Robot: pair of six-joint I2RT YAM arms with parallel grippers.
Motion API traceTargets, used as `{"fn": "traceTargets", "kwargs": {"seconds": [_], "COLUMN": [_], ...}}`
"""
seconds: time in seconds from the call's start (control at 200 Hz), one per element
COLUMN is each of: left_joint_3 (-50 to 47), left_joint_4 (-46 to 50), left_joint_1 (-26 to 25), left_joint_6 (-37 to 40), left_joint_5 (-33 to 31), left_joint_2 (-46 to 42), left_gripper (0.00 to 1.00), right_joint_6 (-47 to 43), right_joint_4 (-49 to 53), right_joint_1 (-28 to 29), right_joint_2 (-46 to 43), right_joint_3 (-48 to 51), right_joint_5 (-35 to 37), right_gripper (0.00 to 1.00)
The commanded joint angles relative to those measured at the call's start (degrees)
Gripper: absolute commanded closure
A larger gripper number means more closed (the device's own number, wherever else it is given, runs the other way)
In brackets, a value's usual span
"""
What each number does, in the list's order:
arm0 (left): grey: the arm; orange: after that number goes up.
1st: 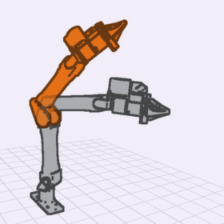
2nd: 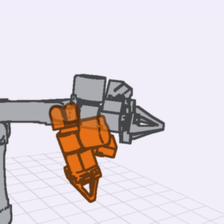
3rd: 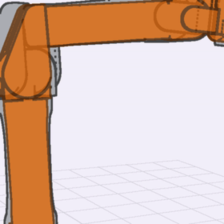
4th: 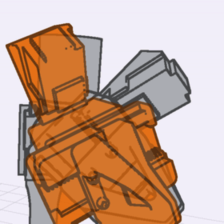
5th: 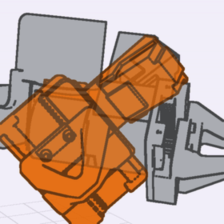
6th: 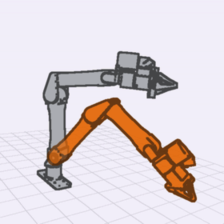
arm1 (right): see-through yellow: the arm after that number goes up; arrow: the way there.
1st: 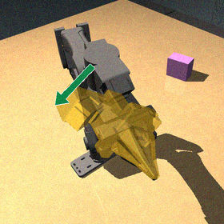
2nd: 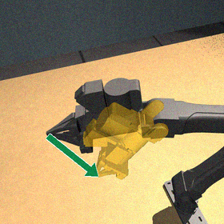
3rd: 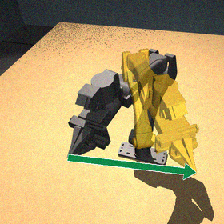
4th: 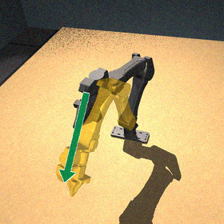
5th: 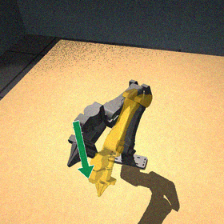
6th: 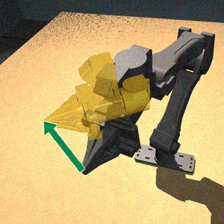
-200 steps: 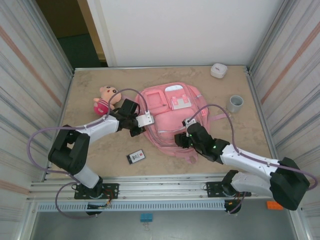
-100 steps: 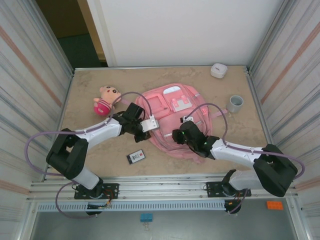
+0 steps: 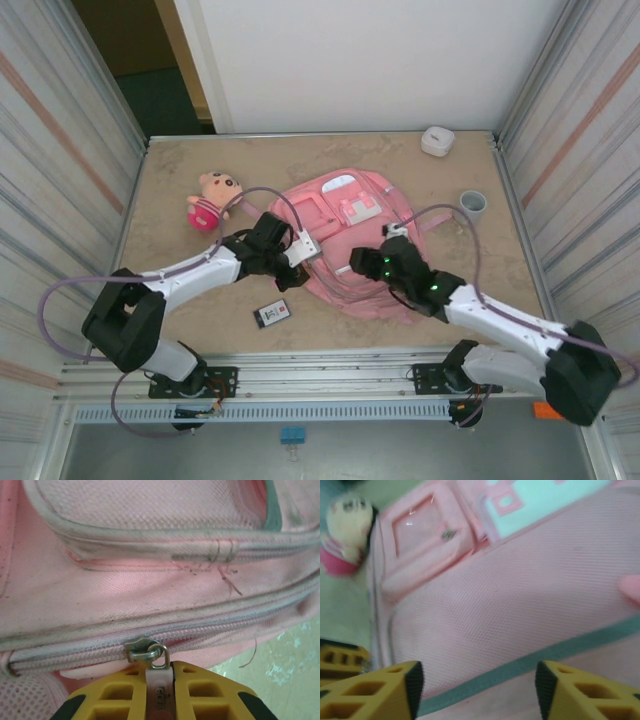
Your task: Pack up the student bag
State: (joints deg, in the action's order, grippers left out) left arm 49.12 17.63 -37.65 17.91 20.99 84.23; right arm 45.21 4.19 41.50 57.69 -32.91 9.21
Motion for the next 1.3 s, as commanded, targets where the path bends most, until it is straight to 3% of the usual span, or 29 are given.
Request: {"fn": "traceTargets", "kwargs": {"seconds": [0.0,0.115,0.331,0.661,1.012,1.293], "left_joint_3": [-1.06,-2.83,-5.71,-7.68,-7.20,-5.48], "left_joint_4": [-5.17,-7.10,-10.38,-12.50,-16.22,-19.23], "left_joint_1": [-0.52,-0.51,-0.55,-1.30,-6.73,-12.22], "left_joint_6": [-11.87,-18.51,-25.73,-29.72,-31.14,-29.96], "left_joint_5": [0.73,1.07,3.09,6.49,12.09,17.79], "left_joint_2": [-3.29,-4.50,-4.38,-1.23,2.97,3.99], "left_gripper": [0.90,0.90,0.90,0.89,0.87,0.83], "right_joint_6": [10.25,13.33,17.18,23.25,25.50,24.03], "right_joint_4": [9.80,9.99,4.35,-9.58,-17.72,-17.89], "right_joint_1": [-8.20,-9.03,-5.24,-2.19,-0.80,-1.21], "right_joint_2": [-6.80,-11.90,-9.44,5.69,11.81,12.95], "right_joint_3": [0.88,5.26,8.00,8.86,7.25,3.89], "right_joint_5": [-14.77,-20.64,-19.06,-17.35,-14.14,-13.75], "right_gripper": [0.36,0.40,0.49,0.62,0.72,0.76]}}
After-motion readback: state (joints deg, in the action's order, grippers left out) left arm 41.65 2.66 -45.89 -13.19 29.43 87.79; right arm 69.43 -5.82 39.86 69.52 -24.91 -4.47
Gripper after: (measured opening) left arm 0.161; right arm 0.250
